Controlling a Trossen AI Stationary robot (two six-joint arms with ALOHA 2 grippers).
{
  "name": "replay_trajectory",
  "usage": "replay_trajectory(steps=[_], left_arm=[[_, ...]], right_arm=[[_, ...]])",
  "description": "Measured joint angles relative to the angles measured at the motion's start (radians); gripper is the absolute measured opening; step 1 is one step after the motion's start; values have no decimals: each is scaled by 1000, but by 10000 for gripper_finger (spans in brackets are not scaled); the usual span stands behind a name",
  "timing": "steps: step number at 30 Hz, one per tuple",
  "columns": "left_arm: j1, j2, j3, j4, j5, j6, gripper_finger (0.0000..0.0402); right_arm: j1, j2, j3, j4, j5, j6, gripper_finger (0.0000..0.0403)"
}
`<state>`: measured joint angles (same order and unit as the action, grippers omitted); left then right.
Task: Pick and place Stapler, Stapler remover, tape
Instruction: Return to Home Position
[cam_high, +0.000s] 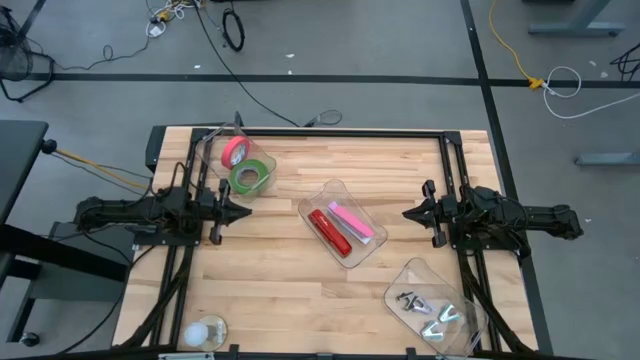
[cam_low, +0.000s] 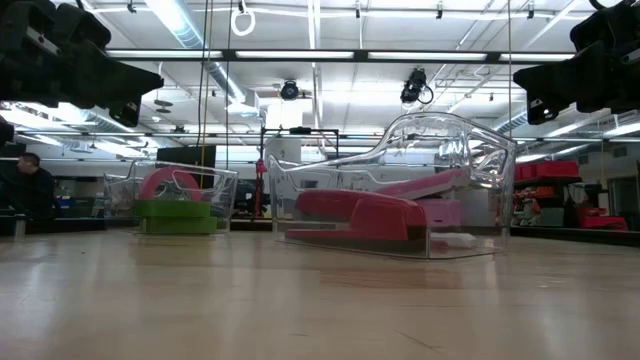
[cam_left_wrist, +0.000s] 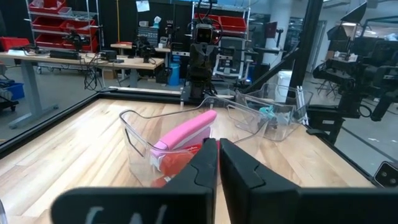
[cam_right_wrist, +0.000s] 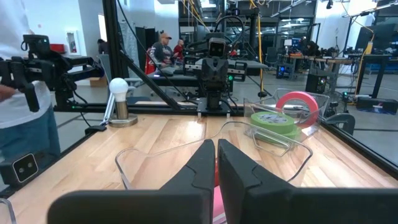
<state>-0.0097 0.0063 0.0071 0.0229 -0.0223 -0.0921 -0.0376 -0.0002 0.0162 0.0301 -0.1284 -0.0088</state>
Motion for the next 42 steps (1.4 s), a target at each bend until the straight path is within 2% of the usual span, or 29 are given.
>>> replay_trajectory(steps=[6, 42], left_arm=[[0, 0, -1, 18, 1, 0, 33], [0, 0, 0, 28, 1, 0, 30]], right_arm=[[0, 0, 0, 0, 0, 0, 23], [0, 0, 0, 0, 0, 0, 23]])
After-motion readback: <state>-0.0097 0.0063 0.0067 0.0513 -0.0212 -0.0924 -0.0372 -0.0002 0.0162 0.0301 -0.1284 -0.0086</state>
